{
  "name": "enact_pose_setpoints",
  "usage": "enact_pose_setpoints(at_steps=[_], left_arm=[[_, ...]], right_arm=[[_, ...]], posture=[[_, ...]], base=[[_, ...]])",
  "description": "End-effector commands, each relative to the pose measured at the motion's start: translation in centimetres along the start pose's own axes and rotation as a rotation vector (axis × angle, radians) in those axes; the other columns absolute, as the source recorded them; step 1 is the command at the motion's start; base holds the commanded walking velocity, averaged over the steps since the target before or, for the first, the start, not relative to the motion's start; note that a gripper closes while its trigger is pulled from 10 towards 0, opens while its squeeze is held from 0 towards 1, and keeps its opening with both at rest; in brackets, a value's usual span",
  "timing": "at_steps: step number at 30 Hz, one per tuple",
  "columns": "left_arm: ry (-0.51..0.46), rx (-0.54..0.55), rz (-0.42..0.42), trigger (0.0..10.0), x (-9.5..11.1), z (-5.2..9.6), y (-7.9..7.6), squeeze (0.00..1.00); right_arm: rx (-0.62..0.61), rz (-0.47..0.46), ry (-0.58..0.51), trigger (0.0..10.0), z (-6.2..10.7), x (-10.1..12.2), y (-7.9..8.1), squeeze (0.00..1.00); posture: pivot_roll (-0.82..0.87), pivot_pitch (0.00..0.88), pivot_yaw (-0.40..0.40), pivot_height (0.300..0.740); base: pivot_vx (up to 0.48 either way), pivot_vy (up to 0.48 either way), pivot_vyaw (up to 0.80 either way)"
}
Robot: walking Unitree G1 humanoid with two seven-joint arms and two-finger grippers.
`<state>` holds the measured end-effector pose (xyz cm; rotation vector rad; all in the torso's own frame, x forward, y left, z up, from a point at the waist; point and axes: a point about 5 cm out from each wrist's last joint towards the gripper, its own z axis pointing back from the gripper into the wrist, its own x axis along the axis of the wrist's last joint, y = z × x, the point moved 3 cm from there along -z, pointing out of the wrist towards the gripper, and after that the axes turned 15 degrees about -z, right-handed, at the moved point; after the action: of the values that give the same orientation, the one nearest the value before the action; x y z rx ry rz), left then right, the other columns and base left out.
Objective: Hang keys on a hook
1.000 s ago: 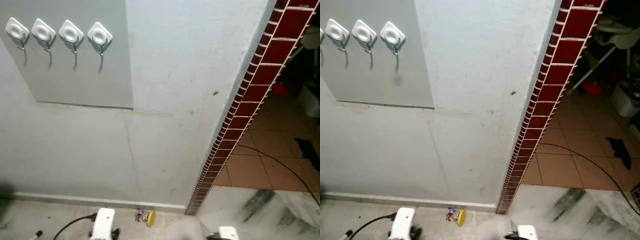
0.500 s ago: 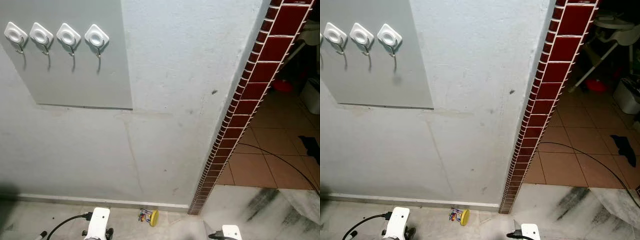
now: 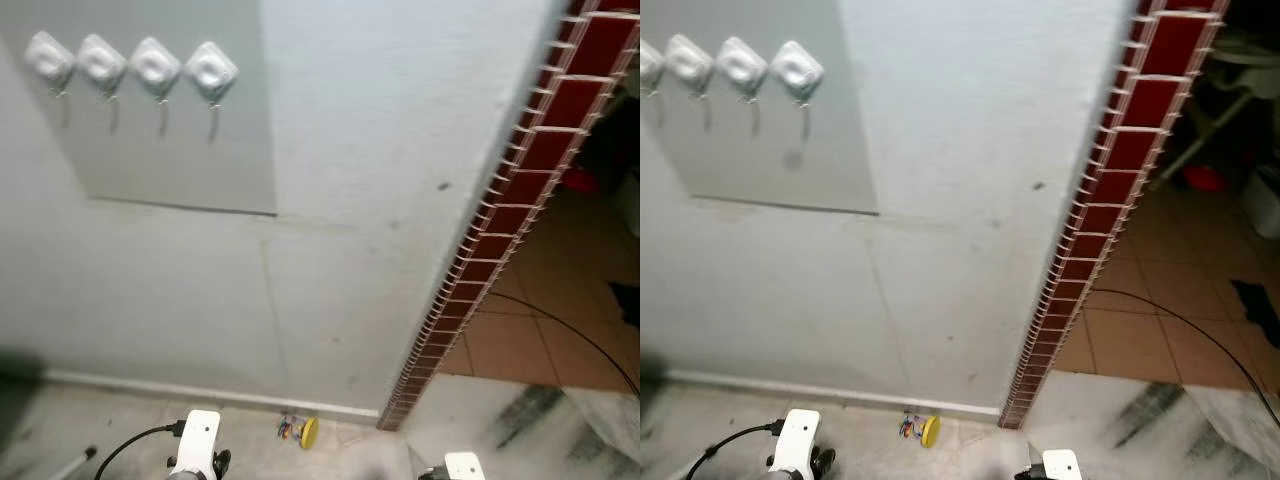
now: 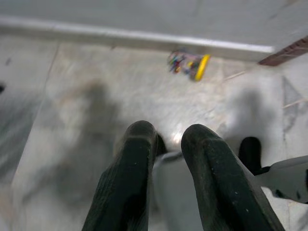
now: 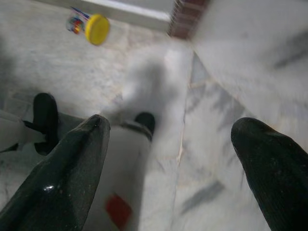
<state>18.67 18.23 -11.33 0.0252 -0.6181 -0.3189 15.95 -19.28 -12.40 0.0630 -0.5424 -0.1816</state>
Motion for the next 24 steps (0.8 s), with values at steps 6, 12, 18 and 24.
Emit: enact_pose_setpoints(at_steps=[6,12,18,24], left_arm=[[0.016,0.004,0.014,10.0,-0.36,0.07,0.14,0.0],[0.016,0.007,0.015,10.0,-0.27,0.06,0.37,0.0],[0.013,0.012,0.015,10.0,-0.06,0.02,0.56,0.0],[0.018,0.008,0.01,10.0,-0.18,0.04,0.48,0.0]], right_arm=[[0.001,0.005,-0.006,10.0,-0.09,0.15,0.39,0.0],[0.007,0.0,-0.01,10.0,-0.15,0.29,0.64,0.0],[0.016,-0.003,-0.012,10.0,-0.19,0.41,0.82,0.0],[0.02,0.003,-0.006,10.0,-0.1,0.15,0.61,0.0]], posture=[[-0.08,0.0,0.006,0.74],[-0.08,0.0,0.01,0.74],[-0.09,0.0,0.005,0.74],[-0.08,0.0,0.002,0.74]], base=[[0.0,0.0,0.8],[0.0,0.0,0.8],[0.0,0.0,0.8],[0.0,0.0,0.8]])
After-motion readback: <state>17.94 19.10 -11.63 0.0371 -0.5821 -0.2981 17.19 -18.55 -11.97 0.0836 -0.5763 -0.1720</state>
